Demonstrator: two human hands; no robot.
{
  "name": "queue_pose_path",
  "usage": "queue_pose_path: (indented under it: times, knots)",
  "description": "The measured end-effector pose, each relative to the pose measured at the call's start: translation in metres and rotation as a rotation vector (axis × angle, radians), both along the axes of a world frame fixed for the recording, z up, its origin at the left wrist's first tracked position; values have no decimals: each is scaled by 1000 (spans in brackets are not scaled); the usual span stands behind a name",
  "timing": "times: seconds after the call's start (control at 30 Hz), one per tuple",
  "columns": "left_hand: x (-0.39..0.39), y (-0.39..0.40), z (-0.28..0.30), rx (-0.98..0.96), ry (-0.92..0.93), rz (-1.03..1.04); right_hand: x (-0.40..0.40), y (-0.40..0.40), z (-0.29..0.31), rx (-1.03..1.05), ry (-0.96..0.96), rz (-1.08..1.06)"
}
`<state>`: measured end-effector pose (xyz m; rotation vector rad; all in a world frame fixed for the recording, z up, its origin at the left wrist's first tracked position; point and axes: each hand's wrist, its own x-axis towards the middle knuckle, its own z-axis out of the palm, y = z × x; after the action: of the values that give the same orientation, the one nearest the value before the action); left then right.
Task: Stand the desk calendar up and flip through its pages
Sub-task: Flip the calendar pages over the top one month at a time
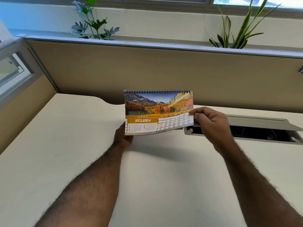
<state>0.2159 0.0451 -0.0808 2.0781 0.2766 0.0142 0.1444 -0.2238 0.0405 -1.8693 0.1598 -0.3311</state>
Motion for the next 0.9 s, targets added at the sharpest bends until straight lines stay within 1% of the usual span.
queue_pose_path:
  times: [0.03,0.07,0.13,0.17,0.23,0.27,0.37,0.47,0.6,0.67,0.77,0.9]
  knots:
    - [0,1,1,39,0,-13,1,-4,7,53,-29,50]
    - [0,1,2,16,6,-36,3,-7,15,63,-63,114]
    - [1,0,0,84,-13,-62,11,-14,32,46,-121,247]
    - [0,0,0,150,-21,-76,17,-18,40,36,-140,283]
    - [1,-1,2,281,-22,-100,30,-23,57,7,-178,285]
    - [1,-2,3,296,-15,-109,38,-26,64,-6,-201,271]
    - [2,-4,6,287,-11,-112,66,-33,83,-16,-239,209]
    - [2,-5,3,270,1,-105,93,-38,93,38,-210,195]
    - [2,-6,3,252,-1,-80,129,-40,91,81,-145,178]
    - [3,-6,3,256,-6,-76,148,-40,82,91,-81,150]
    - [3,-5,1,263,-18,-76,173,-40,59,103,58,120]
    - [4,-4,-1,257,-29,-68,186,-41,20,135,304,133]
